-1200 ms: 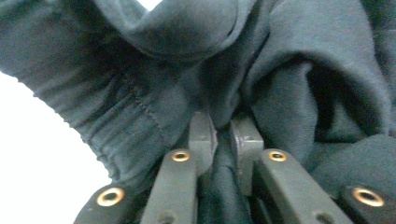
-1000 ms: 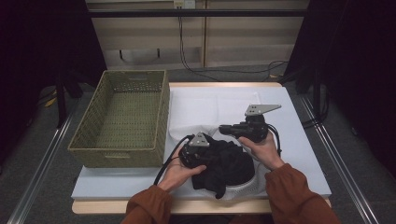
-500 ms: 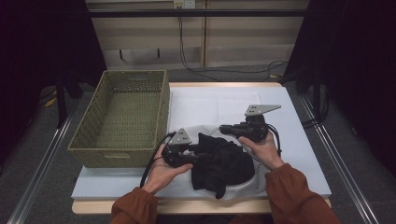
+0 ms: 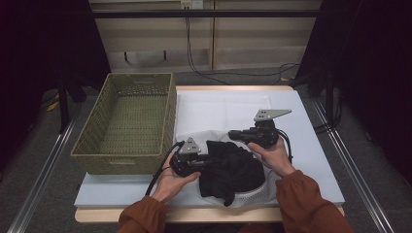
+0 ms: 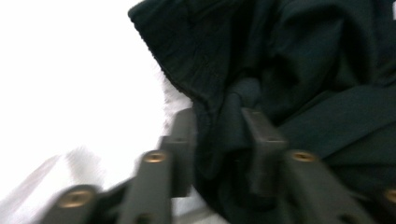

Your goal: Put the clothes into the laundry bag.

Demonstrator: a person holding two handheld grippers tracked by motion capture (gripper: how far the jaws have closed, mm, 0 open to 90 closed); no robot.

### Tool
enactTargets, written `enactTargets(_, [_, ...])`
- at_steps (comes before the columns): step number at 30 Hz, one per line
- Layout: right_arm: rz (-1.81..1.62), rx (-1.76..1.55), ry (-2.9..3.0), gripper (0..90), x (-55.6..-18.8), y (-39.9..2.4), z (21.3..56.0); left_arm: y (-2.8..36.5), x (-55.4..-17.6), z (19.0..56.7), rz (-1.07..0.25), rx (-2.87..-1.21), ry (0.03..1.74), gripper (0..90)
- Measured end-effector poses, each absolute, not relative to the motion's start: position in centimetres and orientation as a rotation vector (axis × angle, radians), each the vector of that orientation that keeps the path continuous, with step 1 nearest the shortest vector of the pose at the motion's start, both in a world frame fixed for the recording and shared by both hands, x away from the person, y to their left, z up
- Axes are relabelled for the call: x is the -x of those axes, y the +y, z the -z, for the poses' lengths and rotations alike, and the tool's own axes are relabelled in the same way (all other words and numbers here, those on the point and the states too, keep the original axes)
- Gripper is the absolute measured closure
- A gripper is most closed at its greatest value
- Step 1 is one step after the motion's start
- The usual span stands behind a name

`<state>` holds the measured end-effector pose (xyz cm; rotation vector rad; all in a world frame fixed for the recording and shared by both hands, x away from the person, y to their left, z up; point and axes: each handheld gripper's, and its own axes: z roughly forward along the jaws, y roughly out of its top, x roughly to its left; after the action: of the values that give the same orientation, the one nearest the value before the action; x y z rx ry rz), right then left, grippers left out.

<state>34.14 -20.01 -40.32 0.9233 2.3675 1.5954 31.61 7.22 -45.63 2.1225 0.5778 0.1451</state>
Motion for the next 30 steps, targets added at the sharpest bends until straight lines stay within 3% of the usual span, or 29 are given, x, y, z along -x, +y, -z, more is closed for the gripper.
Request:
enactTargets(6, [-1.608, -0.907, 2.373, 90.0, -34.0, -19.7, 40.3, 5.2, -31.6, 46.1, -0.104, -2.17, 0.502, 78.7])
enactTargets(12, [-1.626, -0.884, 2.358, 90.0, -33.7, -19.6, 39.8, 4.9, -32.5, 47.4, -0.056, -2.177, 0.539, 78.7])
enactTargets(23, [-1.67, -0.846, 2.327, 90.0, -33.0, -20.0, 38.6, 4.7, -32.7, 47.6, -0.105, -2.19, 0.55, 77.6])
enactTargets(30, [-1.627, -0.865, 2.397, 90.0, -32.9, -19.5, 39.7, 5.4, -32.6, 46.8, -0.136, -2.152, 0.607, 62.8])
